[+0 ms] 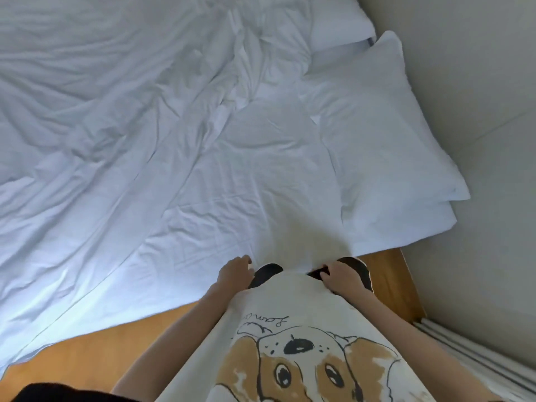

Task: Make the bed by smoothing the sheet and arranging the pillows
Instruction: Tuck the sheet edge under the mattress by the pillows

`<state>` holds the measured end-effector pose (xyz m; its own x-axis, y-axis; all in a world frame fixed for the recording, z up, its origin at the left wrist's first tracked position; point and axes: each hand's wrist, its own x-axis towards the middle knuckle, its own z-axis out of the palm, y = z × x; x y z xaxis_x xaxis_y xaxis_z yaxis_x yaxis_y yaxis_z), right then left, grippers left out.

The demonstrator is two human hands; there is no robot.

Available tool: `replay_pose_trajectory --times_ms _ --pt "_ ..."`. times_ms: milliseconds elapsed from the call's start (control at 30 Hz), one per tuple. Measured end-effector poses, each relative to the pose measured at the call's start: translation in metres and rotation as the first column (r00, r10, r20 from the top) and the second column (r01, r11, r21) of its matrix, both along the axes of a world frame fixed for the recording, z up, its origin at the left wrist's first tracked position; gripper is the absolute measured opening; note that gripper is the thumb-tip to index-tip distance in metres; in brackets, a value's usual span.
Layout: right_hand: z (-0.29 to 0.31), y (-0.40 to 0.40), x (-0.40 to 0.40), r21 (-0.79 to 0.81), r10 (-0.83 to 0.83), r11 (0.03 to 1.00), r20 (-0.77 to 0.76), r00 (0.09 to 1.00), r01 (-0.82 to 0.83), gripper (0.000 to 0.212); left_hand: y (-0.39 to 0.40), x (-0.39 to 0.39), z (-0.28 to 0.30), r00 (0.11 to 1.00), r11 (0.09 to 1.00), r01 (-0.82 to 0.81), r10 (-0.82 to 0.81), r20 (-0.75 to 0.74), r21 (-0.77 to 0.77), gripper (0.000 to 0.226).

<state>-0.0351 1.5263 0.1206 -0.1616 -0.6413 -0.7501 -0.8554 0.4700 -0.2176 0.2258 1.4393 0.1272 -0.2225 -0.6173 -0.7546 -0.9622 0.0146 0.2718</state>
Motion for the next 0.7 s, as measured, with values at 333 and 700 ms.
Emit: replay_pose_trajectory --times_ms 333,700 --pt "0.021 -0.171 -0.001 -0.157 0.163 0.976 0.052 0.985 -0.153 0.03 -0.095 0.002 0.002 0.97 0.968 -0.243 0.243 -0.016 -0.068 0.034" --pt "-0.009 -0.364 -0.035 -0.065 0.458 0.889 0.136 0.878 -0.454 0.036 -0.235 -0.052 -0.035 0.873 0.875 -0.48 0.484 0.06 -0.071 0.035"
